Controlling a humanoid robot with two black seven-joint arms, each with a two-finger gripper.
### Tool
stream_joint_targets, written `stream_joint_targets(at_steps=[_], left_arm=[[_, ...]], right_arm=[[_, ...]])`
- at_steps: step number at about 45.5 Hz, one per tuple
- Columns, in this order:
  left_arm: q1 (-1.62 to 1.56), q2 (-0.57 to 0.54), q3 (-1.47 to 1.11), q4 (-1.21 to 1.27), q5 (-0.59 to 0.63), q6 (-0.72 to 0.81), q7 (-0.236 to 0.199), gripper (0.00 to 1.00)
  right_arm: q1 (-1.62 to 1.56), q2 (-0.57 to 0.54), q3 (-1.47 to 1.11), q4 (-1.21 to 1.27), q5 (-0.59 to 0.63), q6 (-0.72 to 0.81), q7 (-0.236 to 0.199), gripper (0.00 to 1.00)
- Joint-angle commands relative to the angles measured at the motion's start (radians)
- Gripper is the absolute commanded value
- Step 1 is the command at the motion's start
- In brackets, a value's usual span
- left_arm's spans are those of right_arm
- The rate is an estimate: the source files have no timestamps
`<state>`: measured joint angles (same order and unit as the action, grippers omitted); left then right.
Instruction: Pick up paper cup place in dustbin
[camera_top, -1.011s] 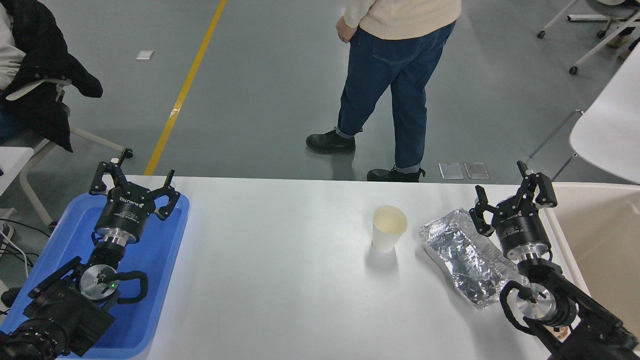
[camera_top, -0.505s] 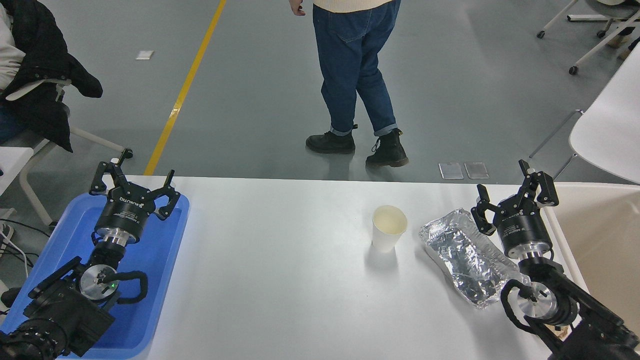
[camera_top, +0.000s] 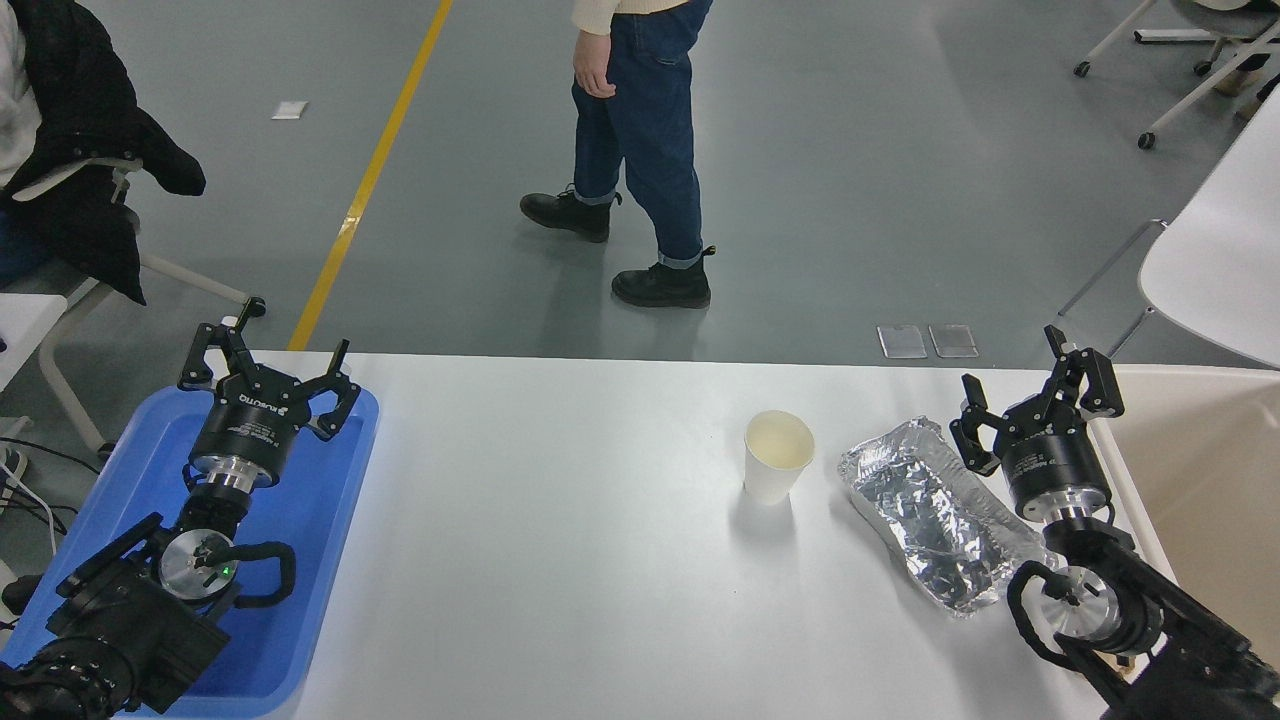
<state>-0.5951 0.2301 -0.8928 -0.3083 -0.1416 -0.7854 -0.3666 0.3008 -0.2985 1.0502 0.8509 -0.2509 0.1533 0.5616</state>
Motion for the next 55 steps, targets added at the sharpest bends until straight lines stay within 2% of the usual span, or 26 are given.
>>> stream_joint_targets(at_steps=[1, 6, 11, 19, 31, 36, 44, 55], left_arm=[[0.000, 0.000, -0.002, 0.000, -0.001, 0.000, -0.002, 1.00], [0.000, 0.000, -0.002, 0.000, -0.001, 0.000, 0.000, 1.00], [0.000, 0.000, 0.000, 0.000, -0.001, 0.000, -0.002, 1.00], [0.000, 0.000, 0.000, 0.000, -0.001, 0.000, 0.000, 1.00], [0.000, 0.000, 0.000, 0.000, 0.000, 0.000, 0.000, 1.00], [-0.002, 0.000, 0.000, 0.000, 0.000, 0.000, 0.002, 1.00], [-0.002, -0.002, 0.000, 0.000, 0.002, 0.000, 0.002, 1.00], [-0.002, -0.002, 0.000, 0.000, 0.002, 0.000, 0.002, 1.00]], right_arm=[[0.001, -0.050, -0.013, -0.001, 0.002, 0.000, 0.000, 1.00], [0.008, -0.093, -0.042, 0.000, 0.004, -0.001, 0.000, 1.00], [0.038, -0.191, -0.191, 0.011, 0.007, 0.012, 0.000, 1.00], [0.250, -0.408, -0.684, 0.028, 0.010, 0.014, 0.000, 1.00], [0.598, -0.544, -1.258, 0.046, 0.012, 0.020, 0.000, 1.00], [0.770, -0.551, -1.493, 0.059, 0.010, 0.041, 0.000, 1.00], [1.063, -0.513, -1.880, 0.097, 0.010, 0.166, 0.000, 1.00], [1.385, -0.308, -2.331, 0.131, 0.007, 0.423, -0.003, 1.00]])
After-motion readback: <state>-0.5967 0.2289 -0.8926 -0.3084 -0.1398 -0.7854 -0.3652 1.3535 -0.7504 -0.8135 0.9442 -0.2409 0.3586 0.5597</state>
